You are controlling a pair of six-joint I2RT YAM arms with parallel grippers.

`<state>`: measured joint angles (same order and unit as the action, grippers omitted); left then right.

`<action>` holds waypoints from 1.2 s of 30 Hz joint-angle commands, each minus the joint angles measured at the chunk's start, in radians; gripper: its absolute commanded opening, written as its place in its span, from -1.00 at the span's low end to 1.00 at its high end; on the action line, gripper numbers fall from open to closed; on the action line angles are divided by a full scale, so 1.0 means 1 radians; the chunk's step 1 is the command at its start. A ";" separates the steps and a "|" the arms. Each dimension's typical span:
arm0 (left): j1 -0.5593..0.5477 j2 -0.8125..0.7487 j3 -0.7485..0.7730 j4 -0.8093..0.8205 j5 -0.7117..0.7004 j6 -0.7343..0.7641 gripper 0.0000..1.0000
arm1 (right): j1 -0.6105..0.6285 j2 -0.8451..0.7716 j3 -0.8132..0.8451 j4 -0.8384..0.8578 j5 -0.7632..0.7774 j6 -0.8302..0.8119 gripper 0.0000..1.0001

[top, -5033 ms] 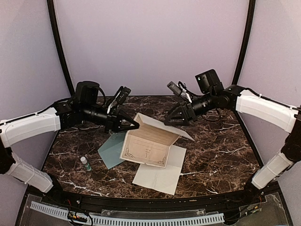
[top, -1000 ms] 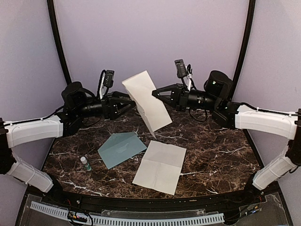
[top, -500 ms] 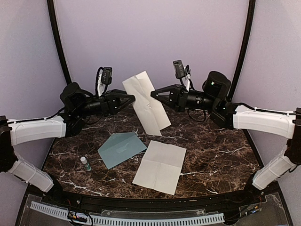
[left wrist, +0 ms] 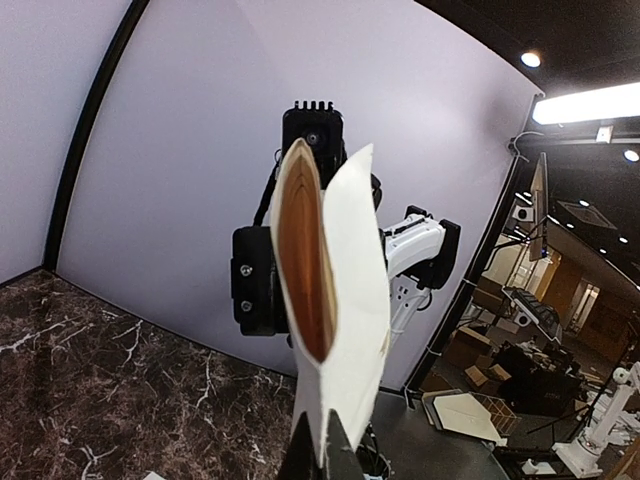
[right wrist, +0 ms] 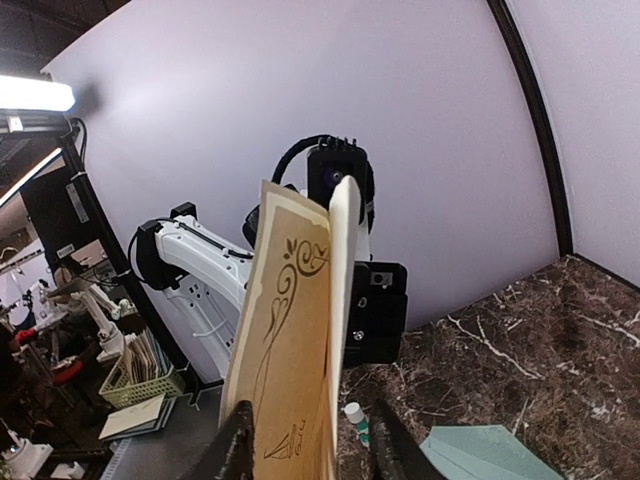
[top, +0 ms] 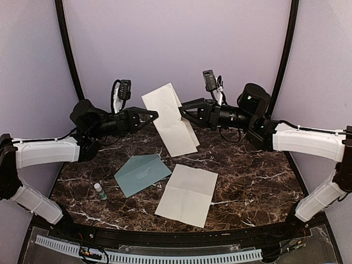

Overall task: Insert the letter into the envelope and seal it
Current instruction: Fold the letter.

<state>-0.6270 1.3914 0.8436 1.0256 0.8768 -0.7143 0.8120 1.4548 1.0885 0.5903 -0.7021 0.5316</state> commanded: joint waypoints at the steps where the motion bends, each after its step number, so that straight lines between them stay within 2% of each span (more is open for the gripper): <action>1: -0.005 -0.025 -0.021 0.027 -0.008 0.013 -1.00 | -0.006 -0.039 -0.036 0.063 -0.003 0.031 0.08; 4: -0.003 -0.035 -0.021 -0.001 -0.013 0.027 -1.00 | -0.021 -0.071 -0.073 0.084 -0.005 0.047 0.44; 6: -0.005 -0.039 -0.022 -0.003 -0.014 0.027 -1.00 | -0.023 -0.083 -0.079 0.072 -0.016 0.038 0.58; 8: -0.003 -0.039 -0.020 -0.004 -0.011 0.023 -1.00 | -0.024 -0.085 -0.083 0.060 -0.031 0.037 0.66; 10: -0.004 -0.038 -0.015 -0.004 -0.010 0.019 -1.00 | -0.022 -0.078 -0.083 0.043 -0.038 0.035 0.64; 13: -0.004 -0.031 -0.012 -0.003 -0.006 0.015 -1.00 | -0.018 -0.058 -0.070 0.001 -0.036 0.024 0.43; 16: -0.004 -0.025 -0.007 0.007 0.004 0.007 -1.00 | -0.012 -0.036 -0.056 -0.031 -0.036 0.006 0.35; 18: -0.004 -0.021 -0.005 0.012 0.005 0.000 -1.00 | -0.007 -0.023 -0.040 -0.051 -0.040 -0.006 0.21; 19: -0.004 -0.021 -0.004 0.012 0.006 -0.001 -1.00 | -0.003 -0.017 -0.035 -0.054 -0.046 -0.009 0.10; 24: -0.005 -0.019 0.007 -0.035 0.002 0.023 -1.00 | 0.005 -0.001 -0.012 -0.070 -0.040 -0.021 -0.95; 26: -0.005 -0.019 0.011 -0.063 0.007 0.039 -0.34 | 0.006 -0.004 -0.014 -0.062 -0.014 -0.026 -1.00; 27: -0.005 -0.019 0.012 -0.081 0.012 0.044 0.09 | 0.006 -0.008 -0.022 -0.045 -0.002 -0.023 -1.00; 29: -0.004 -0.017 0.010 -0.099 0.027 0.055 0.41 | 0.006 -0.014 -0.037 0.015 0.013 -0.002 -1.00; 32: -0.009 -0.007 0.007 -0.127 0.053 0.060 0.51 | 0.007 -0.014 -0.043 0.090 0.024 0.024 -1.00; 36: -0.041 0.003 -0.008 -0.164 0.070 0.072 0.44 | 0.009 -0.010 -0.042 0.153 0.053 0.035 -1.00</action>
<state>-0.6373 1.3899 0.8314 0.9020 0.9047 -0.6712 0.8108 1.4528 1.0397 0.6079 -0.6903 0.5430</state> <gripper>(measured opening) 0.738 0.004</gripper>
